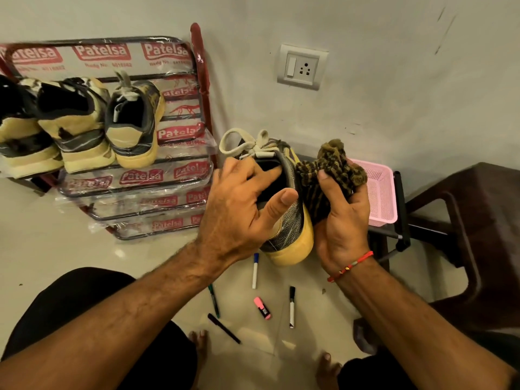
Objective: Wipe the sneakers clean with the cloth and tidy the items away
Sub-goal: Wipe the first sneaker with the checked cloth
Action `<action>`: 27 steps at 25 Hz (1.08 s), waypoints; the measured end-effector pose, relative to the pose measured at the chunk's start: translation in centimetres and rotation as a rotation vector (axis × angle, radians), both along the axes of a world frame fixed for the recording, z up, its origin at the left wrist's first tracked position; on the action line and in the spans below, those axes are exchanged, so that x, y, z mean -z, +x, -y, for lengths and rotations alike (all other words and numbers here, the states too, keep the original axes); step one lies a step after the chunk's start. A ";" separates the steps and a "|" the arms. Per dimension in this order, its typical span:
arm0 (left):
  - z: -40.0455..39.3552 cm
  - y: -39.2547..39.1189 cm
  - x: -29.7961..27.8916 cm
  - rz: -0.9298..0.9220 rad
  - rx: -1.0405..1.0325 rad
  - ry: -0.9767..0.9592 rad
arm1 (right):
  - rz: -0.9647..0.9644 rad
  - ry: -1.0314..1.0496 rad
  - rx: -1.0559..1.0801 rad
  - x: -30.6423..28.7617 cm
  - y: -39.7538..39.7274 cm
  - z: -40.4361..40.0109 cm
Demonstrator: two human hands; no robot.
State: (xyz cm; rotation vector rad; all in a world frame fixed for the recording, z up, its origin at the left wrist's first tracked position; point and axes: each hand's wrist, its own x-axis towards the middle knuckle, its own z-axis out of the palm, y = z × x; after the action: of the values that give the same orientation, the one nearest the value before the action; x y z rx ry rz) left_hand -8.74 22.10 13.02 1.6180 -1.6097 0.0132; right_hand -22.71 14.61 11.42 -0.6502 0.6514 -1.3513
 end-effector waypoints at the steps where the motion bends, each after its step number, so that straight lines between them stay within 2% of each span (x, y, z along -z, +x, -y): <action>1: -0.2 -0.1 -0.2 0.080 -0.047 0.004 | 0.007 -0.015 0.014 -0.1 0.0 0.3; 2: -0.2 -0.1 -0.3 0.106 -0.060 0.037 | 0.007 -0.029 0.031 -0.2 -0.1 0.6; 4: 0.1 0.2 -0.1 0.030 0.031 0.134 | -0.006 -0.051 0.062 -0.3 -0.3 1.4; 9: 0.6 1.5 0.5 0.060 0.464 0.275 | -0.041 -0.019 0.078 -0.3 -1.3 2.4; 13: 0.6 1.8 -0.4 0.159 0.560 0.206 | -0.098 -0.029 0.019 -0.5 -1.6 2.7; 17: 0.4 1.3 0.1 0.013 0.654 0.202 | -0.168 0.015 0.009 -0.6 -2.1 3.6; 19: 0.5 1.0 0.7 -0.122 0.639 0.171 | -0.163 0.028 -0.018 -0.5 -2.1 3.5; 22: 0.8 0.5 0.8 -0.593 0.486 0.185 | -0.143 0.001 -0.087 -1.1 -2.0 3.3; 24: 1.1 0.2 0.8 -0.932 0.363 0.254 | -0.297 -0.129 -0.079 -2.7 -2.6 3.2; 25: 1.2 0.1 0.9 -1.020 0.297 0.283 | -0.425 -0.244 -0.081 -3.7 -3.0 3.0; 27: 1.3 0.0 1.2 -1.057 0.222 0.319 | -0.669 -0.556 -0.186 -5.6 -3.3 1.7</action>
State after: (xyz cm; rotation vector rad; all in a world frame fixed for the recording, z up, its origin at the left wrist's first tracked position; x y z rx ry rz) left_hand -8.76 20.83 11.86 1.2707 -0.9412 -1.0749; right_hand -26.00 12.90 17.01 -1.6129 0.7149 -1.1299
